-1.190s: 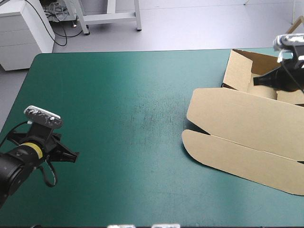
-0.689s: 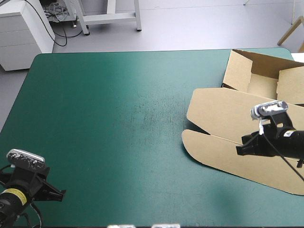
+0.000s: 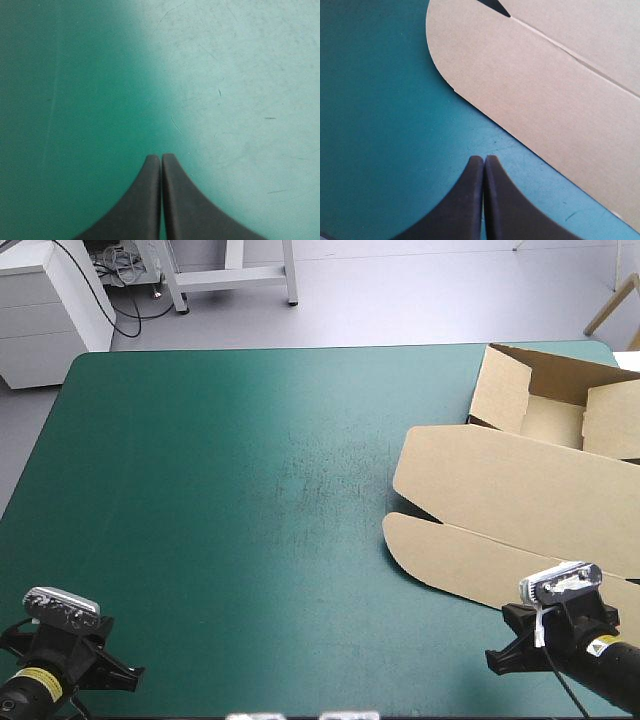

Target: Fold the box

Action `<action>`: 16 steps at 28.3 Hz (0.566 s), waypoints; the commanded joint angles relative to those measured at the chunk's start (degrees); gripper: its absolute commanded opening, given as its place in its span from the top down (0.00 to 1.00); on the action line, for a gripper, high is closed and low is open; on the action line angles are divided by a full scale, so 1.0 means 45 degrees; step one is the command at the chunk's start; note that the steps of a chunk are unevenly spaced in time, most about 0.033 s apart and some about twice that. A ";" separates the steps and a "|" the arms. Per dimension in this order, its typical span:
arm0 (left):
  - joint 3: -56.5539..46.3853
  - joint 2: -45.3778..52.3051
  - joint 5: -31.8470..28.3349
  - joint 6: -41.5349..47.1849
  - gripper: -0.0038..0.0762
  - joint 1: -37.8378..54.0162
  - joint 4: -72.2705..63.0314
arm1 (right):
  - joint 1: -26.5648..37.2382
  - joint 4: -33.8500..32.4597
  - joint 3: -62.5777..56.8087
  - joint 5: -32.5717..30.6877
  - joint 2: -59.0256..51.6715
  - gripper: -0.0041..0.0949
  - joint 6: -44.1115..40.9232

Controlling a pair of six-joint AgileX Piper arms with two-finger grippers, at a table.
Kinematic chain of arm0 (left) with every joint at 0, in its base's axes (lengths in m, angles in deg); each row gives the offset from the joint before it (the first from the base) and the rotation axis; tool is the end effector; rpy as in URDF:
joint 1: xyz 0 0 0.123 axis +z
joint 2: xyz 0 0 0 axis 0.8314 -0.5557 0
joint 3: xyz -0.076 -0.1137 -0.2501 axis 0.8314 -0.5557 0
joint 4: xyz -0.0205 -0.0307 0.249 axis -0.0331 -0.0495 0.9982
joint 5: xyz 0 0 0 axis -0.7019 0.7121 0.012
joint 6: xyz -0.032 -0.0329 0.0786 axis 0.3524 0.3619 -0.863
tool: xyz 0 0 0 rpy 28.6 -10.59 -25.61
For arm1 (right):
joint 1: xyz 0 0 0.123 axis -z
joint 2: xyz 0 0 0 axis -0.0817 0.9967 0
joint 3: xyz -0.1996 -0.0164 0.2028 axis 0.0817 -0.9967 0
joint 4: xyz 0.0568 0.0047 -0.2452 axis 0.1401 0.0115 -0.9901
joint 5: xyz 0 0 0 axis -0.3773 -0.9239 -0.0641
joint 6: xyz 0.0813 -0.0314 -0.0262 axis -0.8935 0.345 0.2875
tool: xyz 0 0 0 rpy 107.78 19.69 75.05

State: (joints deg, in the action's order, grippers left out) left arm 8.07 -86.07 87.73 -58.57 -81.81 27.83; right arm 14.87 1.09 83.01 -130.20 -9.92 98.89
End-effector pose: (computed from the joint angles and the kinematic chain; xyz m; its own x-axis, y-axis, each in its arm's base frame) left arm 0.0457 0.0026 0.2684 -0.6334 0.2903 -0.7173 0.2546 0.9535 0.1612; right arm 0.0683 0.0271 0.2944 -0.6724 -0.1959 -0.7138 -0.3619 0.9282 0.0862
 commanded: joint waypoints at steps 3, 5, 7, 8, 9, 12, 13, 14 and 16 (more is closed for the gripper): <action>0.0283 -0.0119 -0.0451 0.0036 0.96 -0.0018 0.0138 | 0.0015 0.0440 -0.0127 0.0865 -0.0507 0.98 -0.0113; 0.0283 -0.0119 -0.0243 0.0036 0.96 -0.0018 0.0187 | 0.0015 0.0392 -0.0127 0.0865 -0.0530 0.98 -0.0113; 0.0283 -0.0119 0.0091 0.0036 0.96 -0.0018 0.0187 | 0.0015 0.0294 -0.0127 0.0865 -0.0530 0.98 -0.0113; 0.0283 -0.0119 0.0374 0.0036 0.96 -0.0018 0.0187 | 0.0015 0.0126 -0.0127 0.0865 -0.0530 0.98 -0.0157; 0.0283 -0.0119 0.0483 0.0036 0.96 -0.0018 0.0187 | 0.0015 0.0074 -0.0127 0.0875 -0.0530 0.98 -0.0197; 0.0283 -0.0119 0.0481 0.0036 0.96 -0.0018 0.0187 | 0.0015 -0.0053 -0.0127 0.0875 -0.0530 0.98 -0.0197; 0.0283 -0.0119 0.0481 0.0036 0.96 -0.0018 0.0187 | 0.0015 -0.0053 -0.0127 0.0875 -0.0530 0.98 -0.0197; 0.0283 -0.0119 0.0481 0.0036 0.96 -0.0018 0.0187 | 0.0015 -0.0053 -0.0127 0.0875 -0.0530 0.98 -0.0197; 0.0283 -0.0119 0.0481 0.0036 0.96 -0.0018 0.0187 | 0.0015 -0.0053 -0.0127 0.0875 -0.0530 0.98 -0.0197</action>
